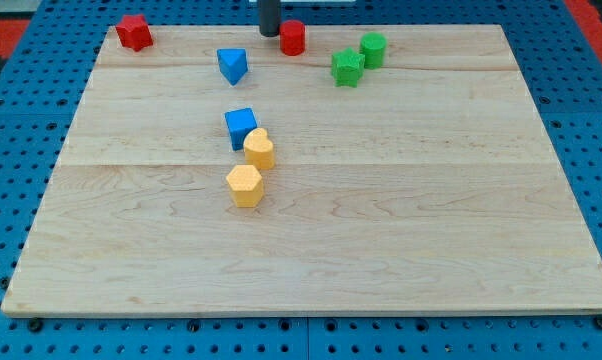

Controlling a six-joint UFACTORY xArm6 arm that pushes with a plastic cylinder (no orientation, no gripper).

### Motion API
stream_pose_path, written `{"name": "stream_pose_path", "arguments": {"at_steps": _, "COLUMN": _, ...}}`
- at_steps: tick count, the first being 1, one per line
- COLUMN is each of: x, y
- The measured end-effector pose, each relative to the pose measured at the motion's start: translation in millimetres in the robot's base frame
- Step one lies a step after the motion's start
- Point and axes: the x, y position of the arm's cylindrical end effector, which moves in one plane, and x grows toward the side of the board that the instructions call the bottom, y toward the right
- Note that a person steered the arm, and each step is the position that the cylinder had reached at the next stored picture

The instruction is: Separate the green blocks and red circle from each other

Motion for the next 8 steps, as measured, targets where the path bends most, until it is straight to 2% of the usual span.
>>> {"name": "stream_pose_path", "arguments": {"at_steps": 1, "x": 57, "y": 32}}
{"name": "stream_pose_path", "arguments": {"at_steps": 2, "x": 68, "y": 21}}
{"name": "stream_pose_path", "arguments": {"at_steps": 3, "x": 102, "y": 10}}
{"name": "stream_pose_path", "arguments": {"at_steps": 4, "x": 107, "y": 23}}
{"name": "stream_pose_path", "arguments": {"at_steps": 5, "x": 83, "y": 99}}
{"name": "stream_pose_path", "arguments": {"at_steps": 6, "x": 55, "y": 123}}
{"name": "stream_pose_path", "arguments": {"at_steps": 7, "x": 44, "y": 108}}
{"name": "stream_pose_path", "arguments": {"at_steps": 8, "x": 44, "y": 68}}
